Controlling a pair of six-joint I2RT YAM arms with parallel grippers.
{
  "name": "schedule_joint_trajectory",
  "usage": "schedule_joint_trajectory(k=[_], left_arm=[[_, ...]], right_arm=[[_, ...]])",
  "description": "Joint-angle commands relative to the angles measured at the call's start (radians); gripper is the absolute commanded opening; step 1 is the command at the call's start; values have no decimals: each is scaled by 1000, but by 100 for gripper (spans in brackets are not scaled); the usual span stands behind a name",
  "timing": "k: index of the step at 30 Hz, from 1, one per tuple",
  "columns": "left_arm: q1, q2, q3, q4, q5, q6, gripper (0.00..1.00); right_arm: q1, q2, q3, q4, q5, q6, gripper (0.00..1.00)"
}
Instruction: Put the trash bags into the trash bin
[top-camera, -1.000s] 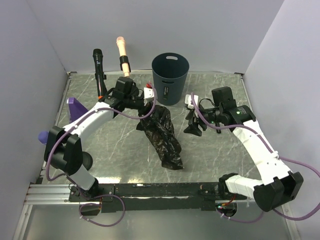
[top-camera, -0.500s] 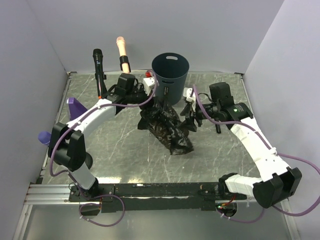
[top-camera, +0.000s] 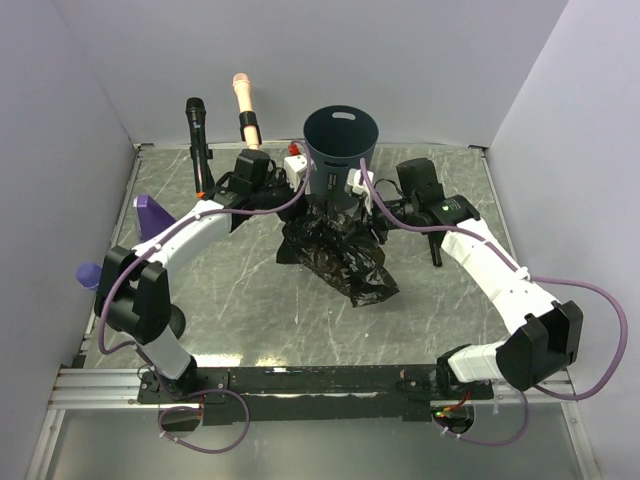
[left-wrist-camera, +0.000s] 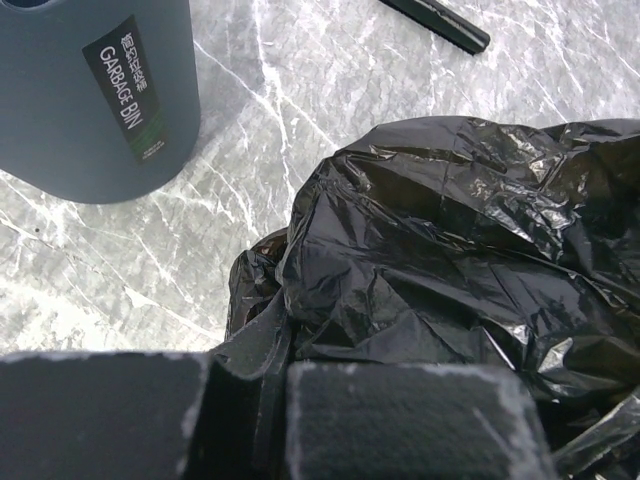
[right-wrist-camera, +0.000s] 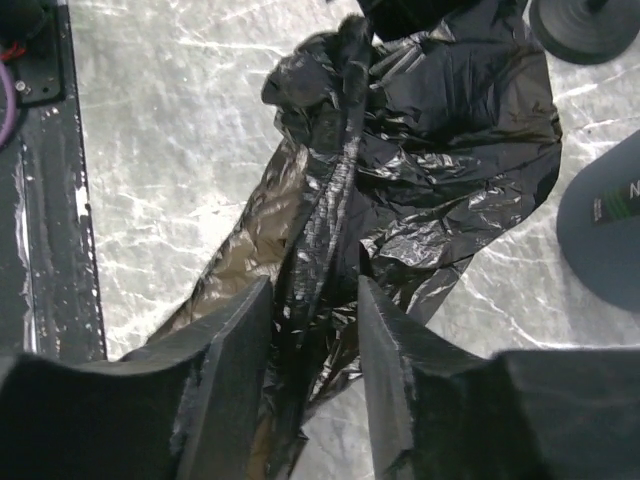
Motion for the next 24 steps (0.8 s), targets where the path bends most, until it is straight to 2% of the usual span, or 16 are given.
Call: schedule_joint_trajectory(k=[1,2,5,6,8,9,13,18,20,22,24], left_arm=[[-5,-42,22,27,0,-9,1],[-3,-39,29,26,2,-9,1],[-5,-30,46,18,0,-9,1],[-3,-27,52,12,-7,-6,6],[12,-41,55,18,-47,-32,41],[26,-59,48,29,-70,-53,52],[124,-148,26,0,-199,-171,76],[262,-364,-124,-28,-224,-240,79],[290,-453,-217,-41,-112,-240,77],[290,-505,-291,-48,82,-236,75],[282,-535,-390,41,190,-355,73]], right_arm=[[12,2,58,14,5,-27,41],[15,2,55,11,12,-35,36],[15,-9,40,43,57,11,12],[14,-13,39,64,70,43,4],[-2,-23,47,97,76,116,0],[-15,-23,53,112,61,152,0],[-39,-40,27,238,71,372,0],[-60,-41,-39,385,88,555,0],[-91,-30,-57,446,88,696,0],[-132,-17,-77,518,82,829,0],[-157,2,-94,575,85,928,0]])
